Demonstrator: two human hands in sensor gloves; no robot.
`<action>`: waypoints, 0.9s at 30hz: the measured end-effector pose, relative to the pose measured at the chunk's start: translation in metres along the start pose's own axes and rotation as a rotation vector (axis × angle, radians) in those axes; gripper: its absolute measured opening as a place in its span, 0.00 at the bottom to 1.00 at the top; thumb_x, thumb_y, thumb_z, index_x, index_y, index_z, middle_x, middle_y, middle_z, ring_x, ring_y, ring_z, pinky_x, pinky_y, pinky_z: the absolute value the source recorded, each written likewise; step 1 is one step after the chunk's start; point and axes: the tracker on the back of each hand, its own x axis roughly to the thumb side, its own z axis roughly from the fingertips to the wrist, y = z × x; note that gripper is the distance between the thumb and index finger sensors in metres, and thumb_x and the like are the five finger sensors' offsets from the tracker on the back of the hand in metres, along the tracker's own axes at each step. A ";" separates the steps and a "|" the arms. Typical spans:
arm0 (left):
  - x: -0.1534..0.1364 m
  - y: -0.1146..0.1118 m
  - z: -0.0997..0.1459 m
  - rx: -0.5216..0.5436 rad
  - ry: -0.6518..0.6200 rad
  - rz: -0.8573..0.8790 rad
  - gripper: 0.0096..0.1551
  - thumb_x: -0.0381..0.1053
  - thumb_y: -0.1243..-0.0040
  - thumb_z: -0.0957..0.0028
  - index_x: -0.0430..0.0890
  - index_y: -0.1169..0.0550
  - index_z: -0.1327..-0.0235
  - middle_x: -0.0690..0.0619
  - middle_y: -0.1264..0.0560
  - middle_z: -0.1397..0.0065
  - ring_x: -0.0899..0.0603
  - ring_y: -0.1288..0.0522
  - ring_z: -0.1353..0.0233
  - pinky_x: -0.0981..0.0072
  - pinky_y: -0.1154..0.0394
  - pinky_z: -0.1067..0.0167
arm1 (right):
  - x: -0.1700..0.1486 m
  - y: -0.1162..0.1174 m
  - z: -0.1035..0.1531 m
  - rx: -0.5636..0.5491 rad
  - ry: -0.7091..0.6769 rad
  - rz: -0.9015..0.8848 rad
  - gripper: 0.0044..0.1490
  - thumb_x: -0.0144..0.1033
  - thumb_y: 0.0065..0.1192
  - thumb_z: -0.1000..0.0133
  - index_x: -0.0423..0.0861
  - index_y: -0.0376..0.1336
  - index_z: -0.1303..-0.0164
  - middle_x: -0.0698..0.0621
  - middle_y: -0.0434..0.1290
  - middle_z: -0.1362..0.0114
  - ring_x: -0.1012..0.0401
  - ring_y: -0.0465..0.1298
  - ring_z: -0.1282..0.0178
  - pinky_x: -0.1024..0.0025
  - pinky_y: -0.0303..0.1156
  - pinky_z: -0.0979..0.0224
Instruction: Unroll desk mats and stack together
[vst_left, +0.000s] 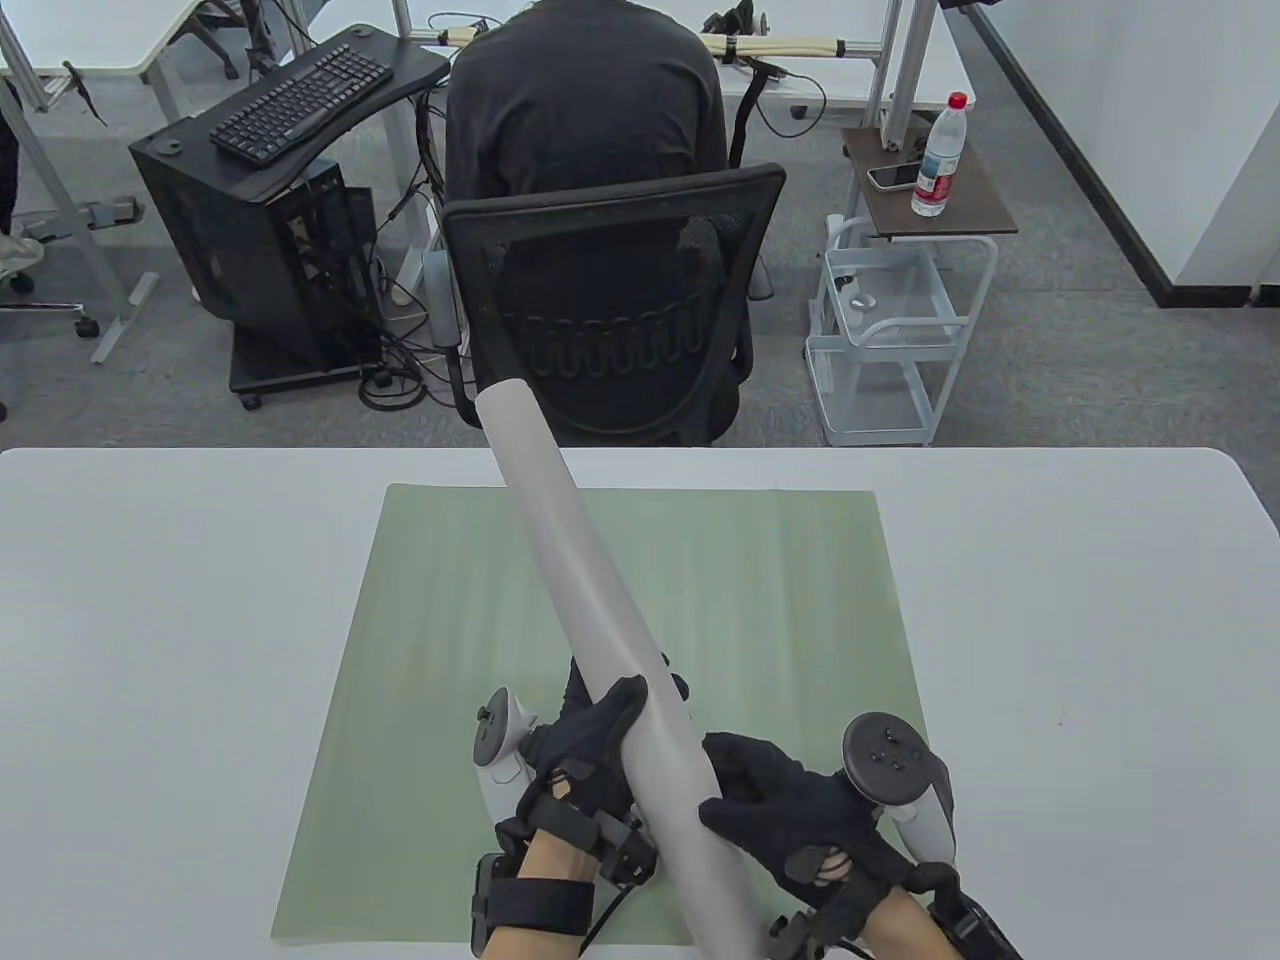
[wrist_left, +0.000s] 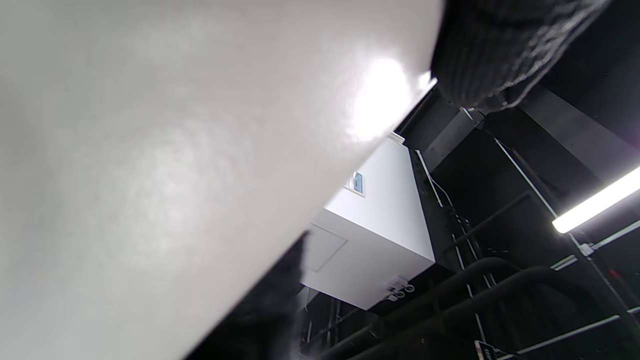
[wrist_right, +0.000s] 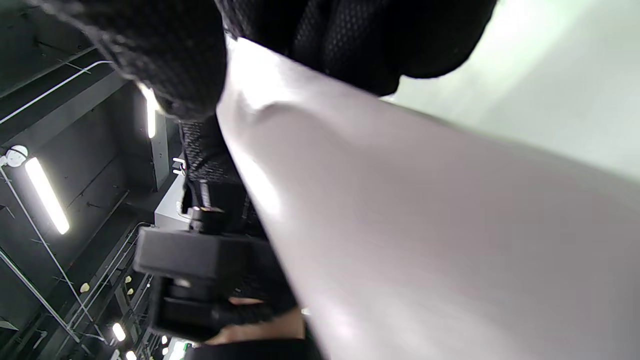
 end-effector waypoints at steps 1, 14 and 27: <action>-0.002 -0.001 -0.001 0.005 0.009 -0.017 0.62 0.66 0.32 0.52 0.58 0.65 0.31 0.52 0.44 0.19 0.43 0.28 0.28 0.41 0.31 0.29 | 0.003 -0.003 -0.004 -0.003 0.015 0.001 0.43 0.48 0.71 0.46 0.47 0.53 0.27 0.44 0.62 0.25 0.46 0.71 0.35 0.48 0.67 0.29; -0.029 -0.010 -0.004 -0.045 0.102 0.083 0.58 0.69 0.50 0.51 0.54 0.74 0.37 0.43 0.58 0.19 0.36 0.41 0.22 0.36 0.38 0.28 | 0.018 -0.008 -0.049 -0.089 0.011 0.222 0.32 0.42 0.67 0.44 0.52 0.60 0.29 0.54 0.76 0.43 0.61 0.84 0.62 0.64 0.82 0.52; -0.035 -0.012 -0.018 -0.296 0.083 0.474 0.56 0.67 0.26 0.57 0.48 0.46 0.28 0.55 0.32 0.33 0.49 0.26 0.44 0.53 0.23 0.38 | 0.009 -0.034 -0.045 -0.007 -0.037 -0.121 0.30 0.39 0.57 0.39 0.51 0.53 0.27 0.52 0.72 0.38 0.63 0.80 0.58 0.65 0.80 0.48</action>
